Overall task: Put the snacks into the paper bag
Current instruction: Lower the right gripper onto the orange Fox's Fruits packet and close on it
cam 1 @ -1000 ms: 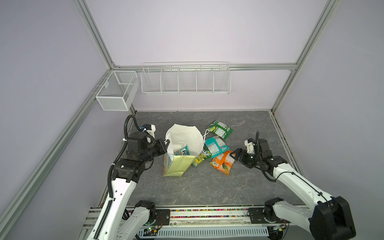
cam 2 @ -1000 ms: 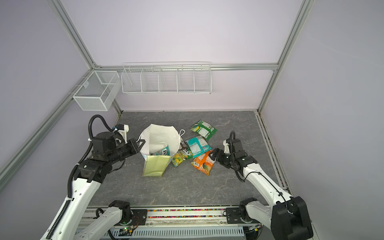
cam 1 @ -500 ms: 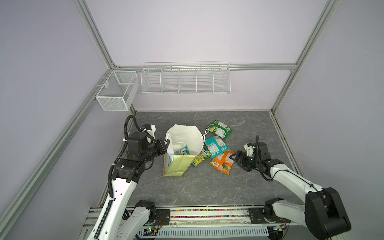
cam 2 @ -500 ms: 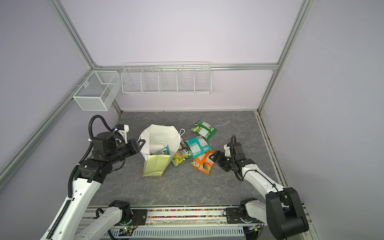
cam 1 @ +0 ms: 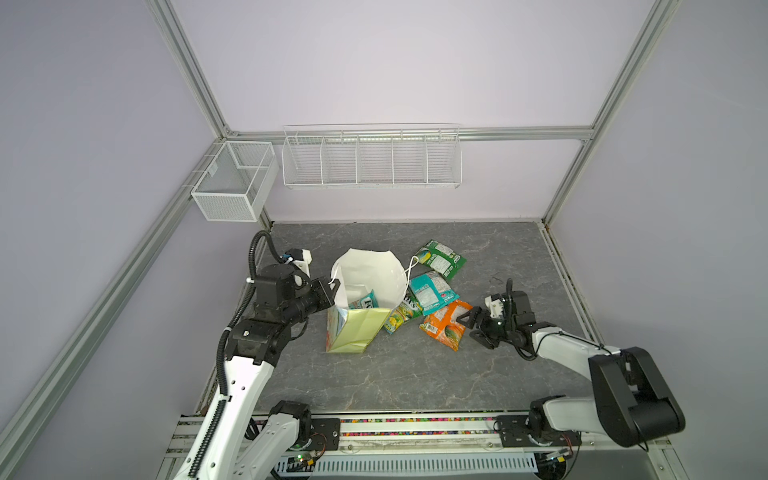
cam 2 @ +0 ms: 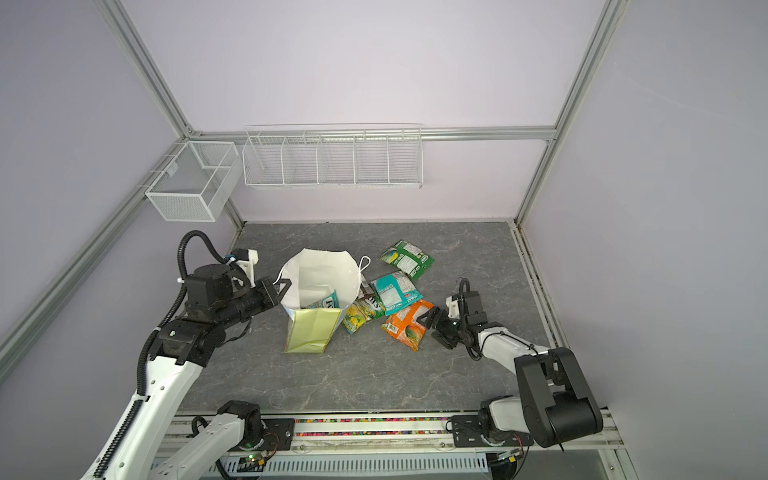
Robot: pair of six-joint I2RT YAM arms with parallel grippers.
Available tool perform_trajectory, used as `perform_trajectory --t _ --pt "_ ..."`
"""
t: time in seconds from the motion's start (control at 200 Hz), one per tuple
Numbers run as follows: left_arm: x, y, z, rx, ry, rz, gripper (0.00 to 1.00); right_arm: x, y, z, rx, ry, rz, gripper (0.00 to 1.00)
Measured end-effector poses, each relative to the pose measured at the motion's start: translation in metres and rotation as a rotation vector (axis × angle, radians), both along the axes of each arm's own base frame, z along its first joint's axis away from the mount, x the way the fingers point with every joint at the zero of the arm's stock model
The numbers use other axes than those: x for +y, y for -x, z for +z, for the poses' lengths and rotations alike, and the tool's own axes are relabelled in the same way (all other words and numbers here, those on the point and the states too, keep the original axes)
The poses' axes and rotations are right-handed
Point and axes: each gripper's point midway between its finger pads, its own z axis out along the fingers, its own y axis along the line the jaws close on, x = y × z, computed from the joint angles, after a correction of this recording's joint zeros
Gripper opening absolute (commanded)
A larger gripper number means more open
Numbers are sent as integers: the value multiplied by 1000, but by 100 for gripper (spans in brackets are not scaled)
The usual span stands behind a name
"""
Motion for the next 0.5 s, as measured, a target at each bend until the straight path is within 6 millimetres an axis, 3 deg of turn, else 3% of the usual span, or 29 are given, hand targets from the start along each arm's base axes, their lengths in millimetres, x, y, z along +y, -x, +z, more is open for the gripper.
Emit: perform_trajectory --t 0.5 --pt "0 0 0 1 0 0 0 16 -19 -2 -60 -115 12 75"
